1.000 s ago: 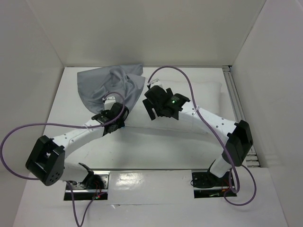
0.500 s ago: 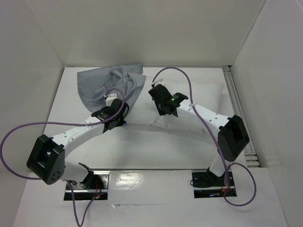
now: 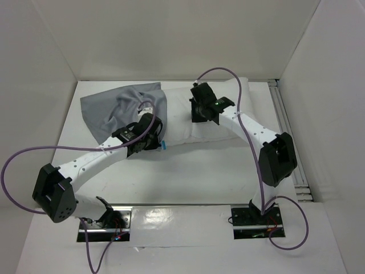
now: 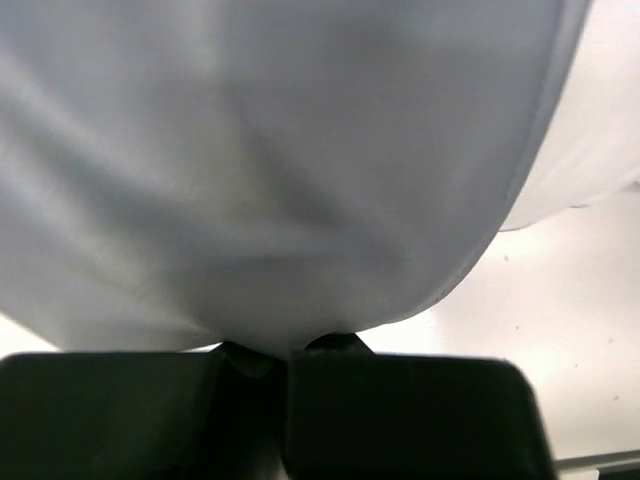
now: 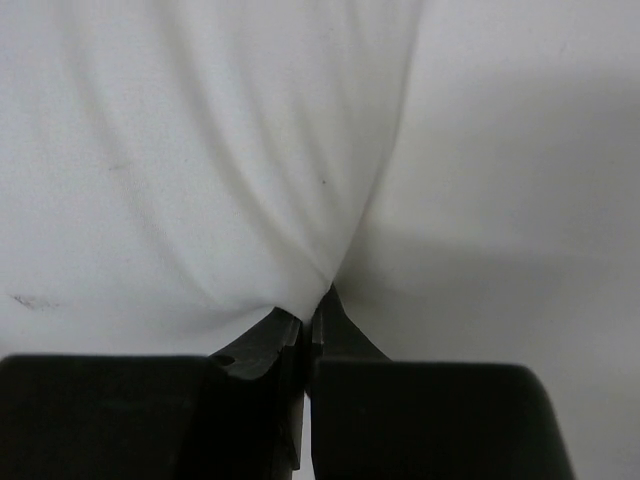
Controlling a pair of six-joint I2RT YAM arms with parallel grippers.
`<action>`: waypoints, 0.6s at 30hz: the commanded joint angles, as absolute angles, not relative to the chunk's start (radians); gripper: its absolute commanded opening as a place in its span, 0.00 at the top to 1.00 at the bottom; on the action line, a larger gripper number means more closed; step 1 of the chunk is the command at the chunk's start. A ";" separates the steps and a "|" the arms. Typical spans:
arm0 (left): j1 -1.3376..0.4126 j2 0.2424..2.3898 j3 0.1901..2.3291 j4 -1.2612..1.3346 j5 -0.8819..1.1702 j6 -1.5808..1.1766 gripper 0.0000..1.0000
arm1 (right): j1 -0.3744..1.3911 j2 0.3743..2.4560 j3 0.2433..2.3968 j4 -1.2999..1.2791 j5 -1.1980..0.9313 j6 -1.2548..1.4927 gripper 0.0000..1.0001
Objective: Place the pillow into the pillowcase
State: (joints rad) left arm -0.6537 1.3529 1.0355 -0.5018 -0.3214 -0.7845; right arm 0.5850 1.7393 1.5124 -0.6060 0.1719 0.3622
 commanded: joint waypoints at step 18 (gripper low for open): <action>-0.673 1.388 1.140 -0.489 -0.236 -0.767 0.65 | 0.560 1.724 1.502 -0.499 0.006 0.468 1.00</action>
